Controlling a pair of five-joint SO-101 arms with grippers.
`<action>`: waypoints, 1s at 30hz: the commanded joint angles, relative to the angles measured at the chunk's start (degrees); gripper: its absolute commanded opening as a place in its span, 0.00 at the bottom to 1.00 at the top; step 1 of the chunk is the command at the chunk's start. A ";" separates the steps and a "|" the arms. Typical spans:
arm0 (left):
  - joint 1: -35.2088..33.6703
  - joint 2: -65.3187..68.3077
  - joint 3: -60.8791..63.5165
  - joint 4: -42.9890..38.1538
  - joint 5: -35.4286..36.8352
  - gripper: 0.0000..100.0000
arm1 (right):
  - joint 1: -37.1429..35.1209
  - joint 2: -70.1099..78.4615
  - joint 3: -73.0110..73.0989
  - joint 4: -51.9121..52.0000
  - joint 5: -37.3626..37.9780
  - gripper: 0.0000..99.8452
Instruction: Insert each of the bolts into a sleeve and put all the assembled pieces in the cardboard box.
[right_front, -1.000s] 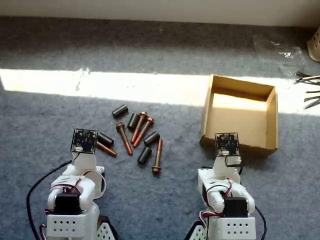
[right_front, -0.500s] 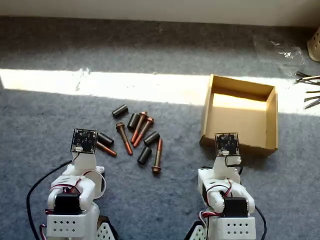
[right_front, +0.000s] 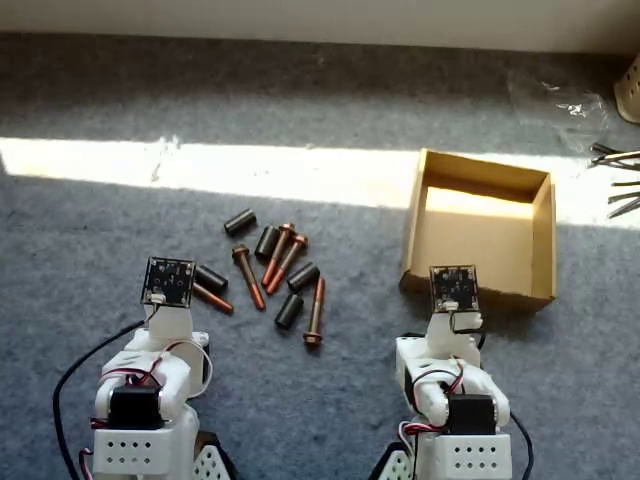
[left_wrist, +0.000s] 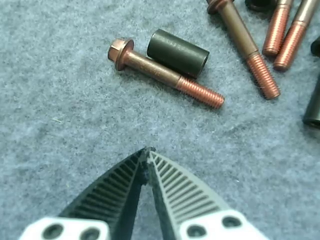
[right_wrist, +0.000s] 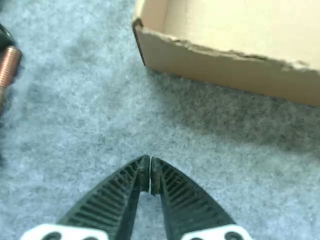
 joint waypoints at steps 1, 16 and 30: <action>-0.57 -0.31 1.27 0.26 -0.18 0.01 | -0.40 -0.22 6.20 0.13 -0.18 0.01; -0.92 -0.31 1.27 0.18 -0.26 0.01 | -0.40 -0.22 6.20 -0.31 -0.09 0.01; -1.01 -0.40 1.27 -0.35 -0.53 0.01 | -0.22 -0.22 6.29 -8.75 12.92 0.01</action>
